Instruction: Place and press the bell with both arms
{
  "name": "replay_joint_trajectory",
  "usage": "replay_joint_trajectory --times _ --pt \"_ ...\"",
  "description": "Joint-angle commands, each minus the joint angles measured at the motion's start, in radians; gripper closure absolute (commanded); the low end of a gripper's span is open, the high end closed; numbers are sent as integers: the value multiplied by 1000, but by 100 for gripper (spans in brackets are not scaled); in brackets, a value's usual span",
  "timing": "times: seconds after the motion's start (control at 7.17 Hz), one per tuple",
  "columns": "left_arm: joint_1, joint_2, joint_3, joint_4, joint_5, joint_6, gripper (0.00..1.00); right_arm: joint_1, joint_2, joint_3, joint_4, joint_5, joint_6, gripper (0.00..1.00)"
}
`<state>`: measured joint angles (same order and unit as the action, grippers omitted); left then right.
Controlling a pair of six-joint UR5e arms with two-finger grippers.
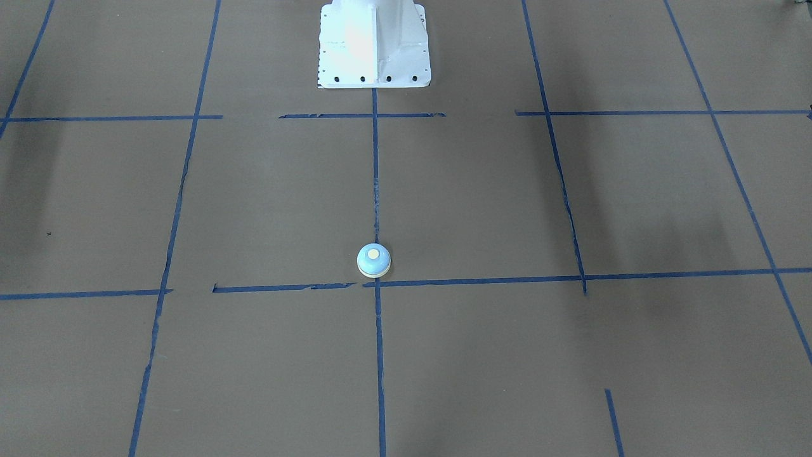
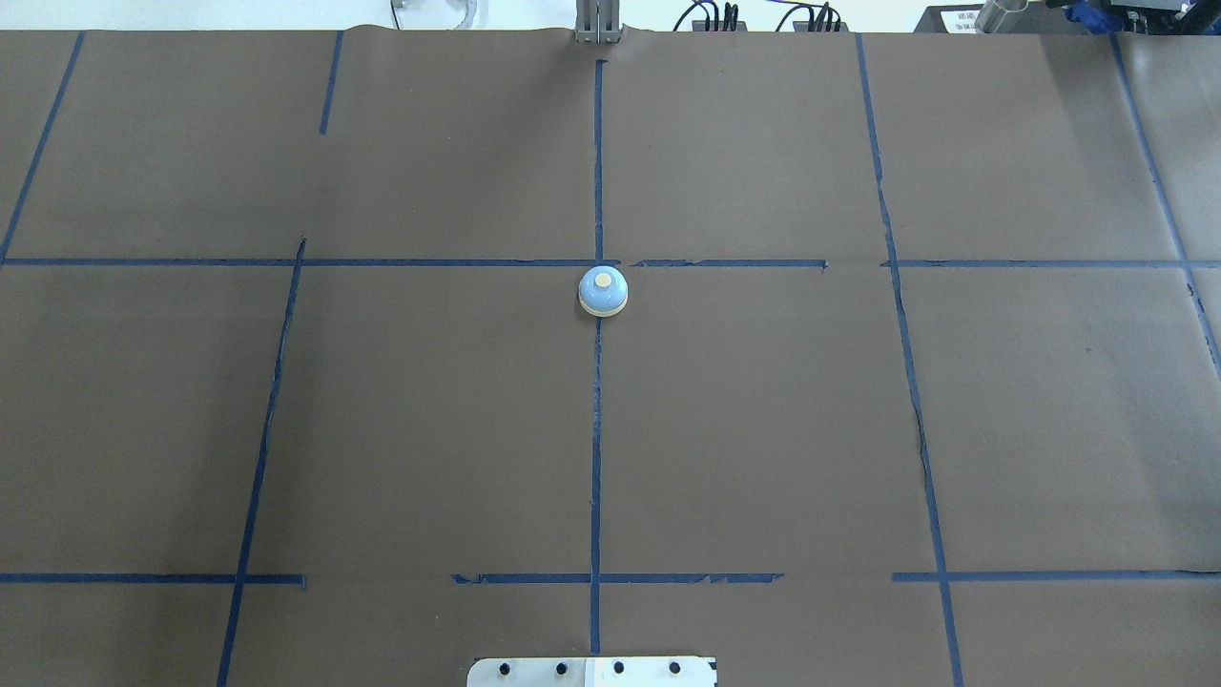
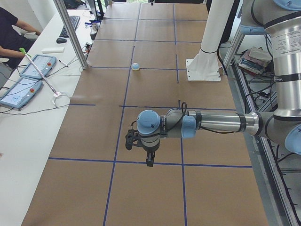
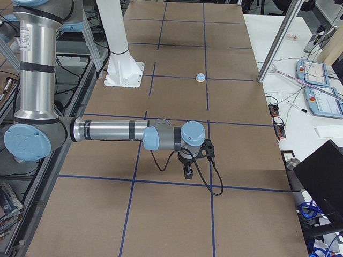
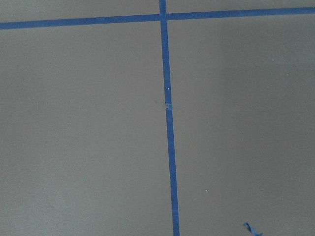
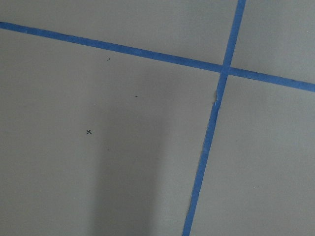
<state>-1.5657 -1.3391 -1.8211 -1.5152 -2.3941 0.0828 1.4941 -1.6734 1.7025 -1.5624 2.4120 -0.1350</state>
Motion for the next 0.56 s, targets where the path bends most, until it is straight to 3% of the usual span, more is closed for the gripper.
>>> replay_joint_trajectory --times 0.0,0.42 --pt "1 -5 3 0 3 0 0 0 -3 -1 2 -2 0 0" --pt "1 -6 -19 7 -2 0 0 2 -3 -1 -4 -8 0 0"
